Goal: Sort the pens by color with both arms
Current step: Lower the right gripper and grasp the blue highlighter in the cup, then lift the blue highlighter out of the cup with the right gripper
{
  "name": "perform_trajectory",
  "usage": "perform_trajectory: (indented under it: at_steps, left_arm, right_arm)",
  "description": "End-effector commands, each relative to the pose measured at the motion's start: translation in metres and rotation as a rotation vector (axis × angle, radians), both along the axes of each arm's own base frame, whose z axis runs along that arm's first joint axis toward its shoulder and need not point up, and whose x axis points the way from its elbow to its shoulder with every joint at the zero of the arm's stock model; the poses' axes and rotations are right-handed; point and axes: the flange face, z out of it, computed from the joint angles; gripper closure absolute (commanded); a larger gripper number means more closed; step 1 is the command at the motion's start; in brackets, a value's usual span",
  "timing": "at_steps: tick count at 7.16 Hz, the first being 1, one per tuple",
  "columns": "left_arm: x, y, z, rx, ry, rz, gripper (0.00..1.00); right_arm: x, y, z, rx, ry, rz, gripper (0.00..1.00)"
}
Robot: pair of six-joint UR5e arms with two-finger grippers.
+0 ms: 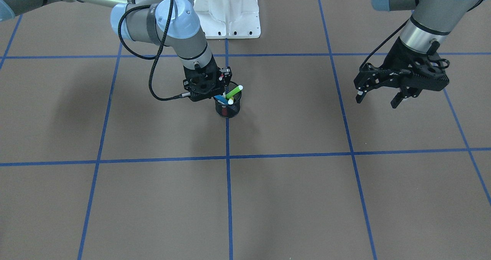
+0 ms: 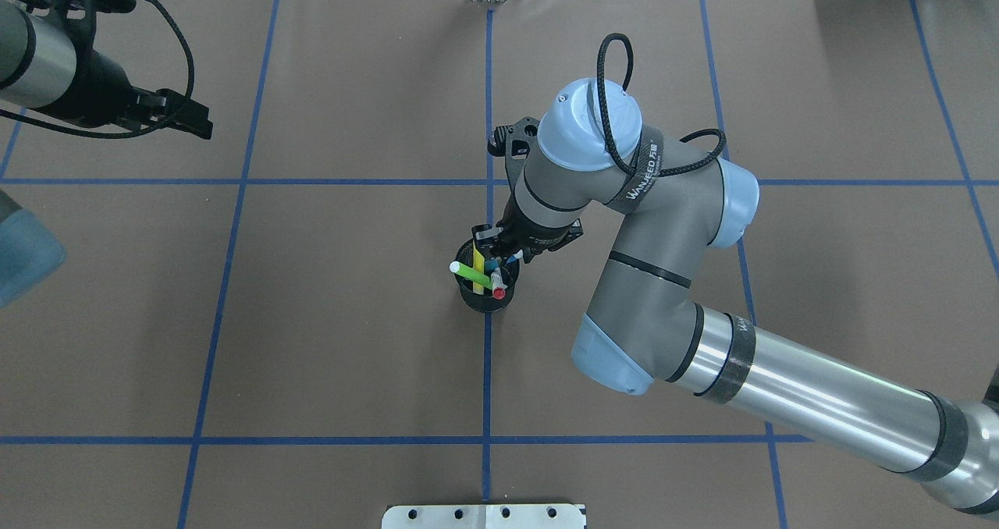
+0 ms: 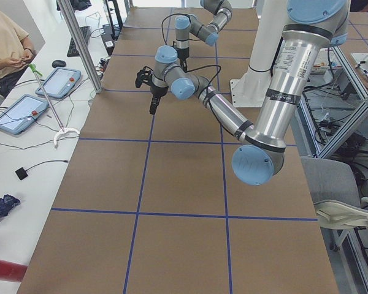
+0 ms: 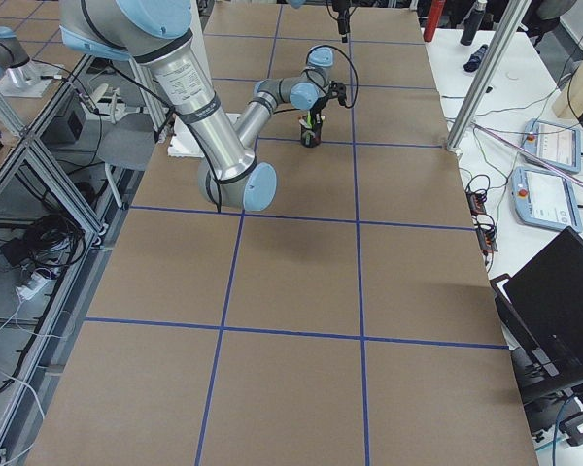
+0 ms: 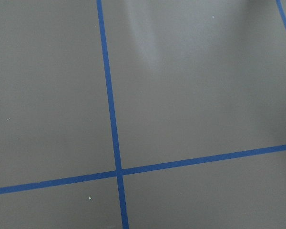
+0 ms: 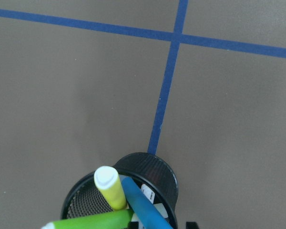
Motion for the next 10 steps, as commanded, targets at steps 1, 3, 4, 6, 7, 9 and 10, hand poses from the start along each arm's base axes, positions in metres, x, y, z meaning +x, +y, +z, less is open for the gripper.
perform_trajectory:
  at_steps: [1, 3, 4, 6, 7, 9, 10]
  left_arm:
    - [0.000, 0.000, 0.000, 0.000, 0.001, -0.001, 0.00]
    - [0.000, 0.001, 0.000, 0.000, 0.001, -0.001, 0.00]
    - [0.000, 0.001, 0.000, 0.000, 0.001, -0.001, 0.00]
    - [0.000, 0.001, 0.000, -0.001, 0.002, 0.001, 0.00]
    - [0.001, 0.002, 0.000, 0.000, 0.003, 0.003, 0.00]
    - [0.005, 0.004, -0.001, -0.001, 0.005, 0.011, 0.00]
    - [0.008, 0.005, -0.001, 0.001, 0.005, 0.016, 0.00]
  right_arm:
    - [0.005, 0.003, -0.008, 0.005, -0.010, -0.001, 0.80]
    - [0.009, 0.006, -0.014, 0.012, -0.023, 0.000, 0.90]
    - [0.021, 0.012, -0.027, 0.016, -0.030, 0.001, 0.93]
    - [0.065, 0.028, -0.072, 0.022, -0.040, 0.017, 1.00]
    - [0.079, 0.022, -0.101, 0.018, -0.034, 0.041, 1.00]
    - [0.101, 0.001, -0.125, -0.026, -0.021, 0.207, 1.00]
    - [0.103, -0.011, -0.116, 0.001, 0.021, 0.300, 1.00]
